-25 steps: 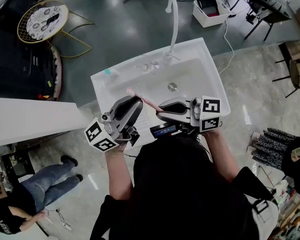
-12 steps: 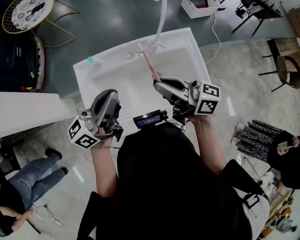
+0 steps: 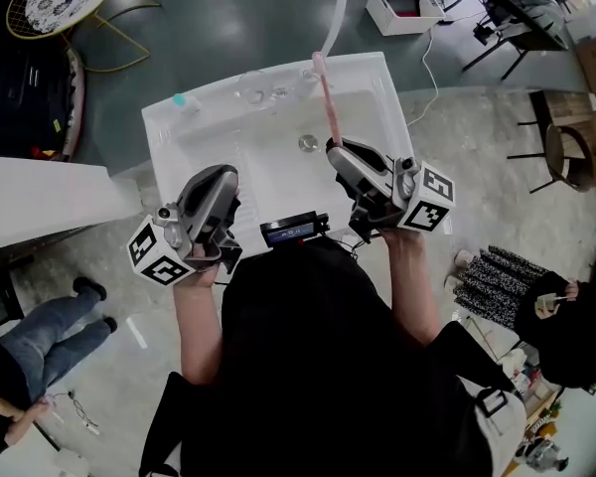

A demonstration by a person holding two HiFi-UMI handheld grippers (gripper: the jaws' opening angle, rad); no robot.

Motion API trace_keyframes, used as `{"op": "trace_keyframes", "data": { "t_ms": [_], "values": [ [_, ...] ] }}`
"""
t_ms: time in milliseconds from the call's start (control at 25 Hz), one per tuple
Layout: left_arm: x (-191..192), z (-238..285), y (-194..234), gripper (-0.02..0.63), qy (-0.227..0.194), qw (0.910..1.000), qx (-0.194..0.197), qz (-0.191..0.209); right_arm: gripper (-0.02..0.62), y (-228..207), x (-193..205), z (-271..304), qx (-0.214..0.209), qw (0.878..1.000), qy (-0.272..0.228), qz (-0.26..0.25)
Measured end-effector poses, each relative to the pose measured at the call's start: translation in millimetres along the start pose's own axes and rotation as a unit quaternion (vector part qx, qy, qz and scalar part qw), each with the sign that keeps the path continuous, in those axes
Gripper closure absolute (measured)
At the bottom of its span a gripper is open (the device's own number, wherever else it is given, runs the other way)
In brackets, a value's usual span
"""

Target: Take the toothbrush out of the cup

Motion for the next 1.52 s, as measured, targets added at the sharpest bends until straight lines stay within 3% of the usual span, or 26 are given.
{"op": "trace_keyframes", "data": {
  "t_ms": [680, 1520],
  "values": [
    [-5, 9, -6, 0.598, -0.008, 0.9997, 0.023, -0.006, 0.54, 8, -4, 2, 0.008, 1.0, 0.002, -0.016],
    [0, 10, -5, 0.598, 0.013, 0.9994, 0.032, -0.004, 0.54, 12, -9, 3, 0.007, 1.0, -0.006, -0.028]
  ]
}}
Point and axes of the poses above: the fingertips, and each gripper's own axes: z forward along the fingers, y to its left, x out of its underside, the point moved 6 cm from there along -z, backward along the fingers, and after that the axes turned 12 degrees about y, right-handed, at the moved point
